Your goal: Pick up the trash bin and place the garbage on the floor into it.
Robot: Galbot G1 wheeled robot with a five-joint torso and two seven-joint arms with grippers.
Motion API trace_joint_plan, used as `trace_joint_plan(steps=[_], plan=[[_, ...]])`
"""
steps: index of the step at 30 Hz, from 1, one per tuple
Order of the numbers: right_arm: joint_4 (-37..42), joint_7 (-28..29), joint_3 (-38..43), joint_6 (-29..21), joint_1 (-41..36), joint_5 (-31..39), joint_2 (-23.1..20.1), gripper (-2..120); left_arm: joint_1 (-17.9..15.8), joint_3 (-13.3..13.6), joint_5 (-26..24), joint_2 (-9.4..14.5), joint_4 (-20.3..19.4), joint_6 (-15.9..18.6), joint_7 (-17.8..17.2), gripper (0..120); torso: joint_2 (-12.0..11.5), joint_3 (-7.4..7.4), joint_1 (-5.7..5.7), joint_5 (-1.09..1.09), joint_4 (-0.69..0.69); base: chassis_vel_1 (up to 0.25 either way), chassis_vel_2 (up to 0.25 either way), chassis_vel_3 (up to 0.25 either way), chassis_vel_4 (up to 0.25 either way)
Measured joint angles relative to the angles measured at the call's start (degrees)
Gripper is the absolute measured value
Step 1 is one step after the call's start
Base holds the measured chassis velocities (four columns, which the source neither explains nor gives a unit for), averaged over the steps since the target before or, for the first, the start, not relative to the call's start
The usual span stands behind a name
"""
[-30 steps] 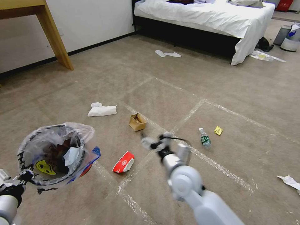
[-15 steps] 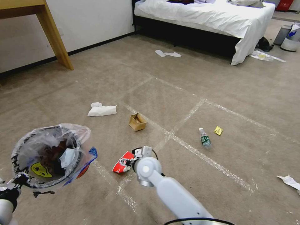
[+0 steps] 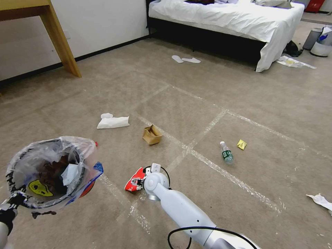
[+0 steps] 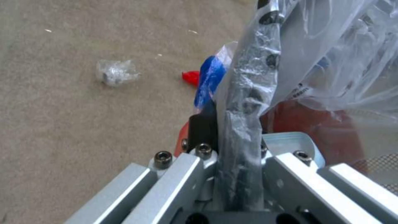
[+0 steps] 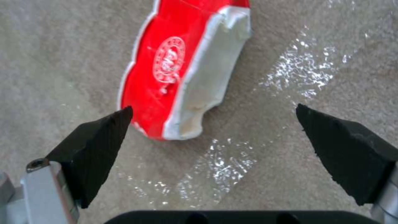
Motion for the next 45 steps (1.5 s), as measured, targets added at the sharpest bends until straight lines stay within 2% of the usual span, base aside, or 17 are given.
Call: trace_joint_plan(steps=[13, 21, 25, 28, 30, 32, 34, 37, 39, 41, 43, 44, 45], plan=[[-6.3, -7.5, -1.4, 3.7, 0.8, -3.8, -0.1, 100, 0.7, -0.9, -1.1, 0.3, -0.3, -0.2, 0.5, 0, 0.0, 0.00, 0.00, 0.01, 0.01, 0.000, 0.000, 0.000, 0.000], [-7.5, -11.9, -1.9, 5.8, 0.8, -4.6, -0.2, 93, 0.7, -0.5, -0.8, 0.1, -0.4, -0.5, 0.6, 0, 0.0, 0.00, 0.00, 0.01, 0.01, 0.000, 0.000, 0.000, 0.000], [-8.4, -13.3, -2.1, 6.3, 0.8, -5.3, -0.2, 75, 0.6, -0.1, -0.5, -0.1, -0.5, -0.7, 0.6, 0, 0.0, 0.00, 0.00, 0.01, 0.01, 0.000, 0.000, 0.000, 0.000], [-8.6, -13.6, -2.1, 6.5, 0.9, -5.3, -0.2, 70, 0.6, -0.1, -0.5, -0.1, -0.6, -0.7, 0.6, 0, 0.0, 0.00, 0.00, 0.01, 0.01, 0.000, 0.000, 0.000, 0.000], [-9.1, -14.7, -2.1, 6.8, 0.9, -5.4, -0.2, 58, 0.8, 0.1, -0.3, -0.3, -0.8, -0.8, 0.7, 0, 0.0, -0.01, 0.00, 0.01, 0.01, 0.000, 0.000, 0.000, 0.000], [-9.3, -15.1, -2.2, 6.9, 0.9, -5.5, -0.2, 55, 0.8, 0.1, -0.3, -0.4, -0.9, -0.8, 0.7, 0, 0.0, 0.00, 0.00, 0.01, 0.01, 0.000, 0.000, 0.000, 0.000], [-9.3, -16.0, -2.4, 7.3, 0.9, -5.7, -0.2, 43, 0.9, 0.1, -0.2, -0.4, -1.0, -0.9, 0.8, 0, 0.0, -0.01, 0.00, 0.02, 0.01, 0.000, 0.000, 0.000, 0.000], [-9.4, -16.1, -2.5, 7.4, 0.7, -5.8, -0.2, 36, 1.0, 0.1, -0.2, -0.4, -1.0, -1.0, 0.8, 0, 0.0, 0.00, 0.00, 0.02, 0.01, 0.000, 0.000, 0.000, 0.000], [-9.3, -16.4, -2.7, 7.5, 0.5, -6.0, -0.2, 25, 1.2, 0.1, -0.1, -0.5, -1.0, -1.2, 1.0, 0, 0.0, -0.01, 0.00, 0.02, 0.01, 0.000, 0.000, 0.000, 0.000], [-9.3, -16.5, -2.8, 7.5, 0.4, -6.1, -0.2, 22, 1.2, 0.1, 0.0, -0.5, -1.0, -1.2, 1.0, 0, 0.0, -0.01, 0.00, 0.02, 0.01, 0.000, 0.000, 0.000, 0.000], [-9.0, -16.5, -2.8, 7.5, 0.1, -6.2, -0.2, 9, 1.3, 0.1, 0.2, -0.5, -0.8, -1.3, 1.1, 0, 0.0, -0.01, 0.00, 0.02, 0.01, 0.000, 0.000, 0.000, 0.000], [-9.0, -16.5, -2.8, 7.5, 0.1, -6.2, -0.2, 9, 1.3, 0.1, 0.2, -0.5, -0.8, -1.3, 1.1, 0, 0.0, -0.01, 0.00, 0.02, 0.01, 0.000, 0.000, 0.000, 0.000], [-8.9, -16.5, -2.8, 7.5, 0.0, -6.4, -0.2, 4, 1.3, 0.1, 0.3, -0.5, -0.8, -1.4, 1.1, 0, 0.0, -0.01, 0.00, 0.02, 0.01, 0.000, 0.000, 0.000, 0.000]])
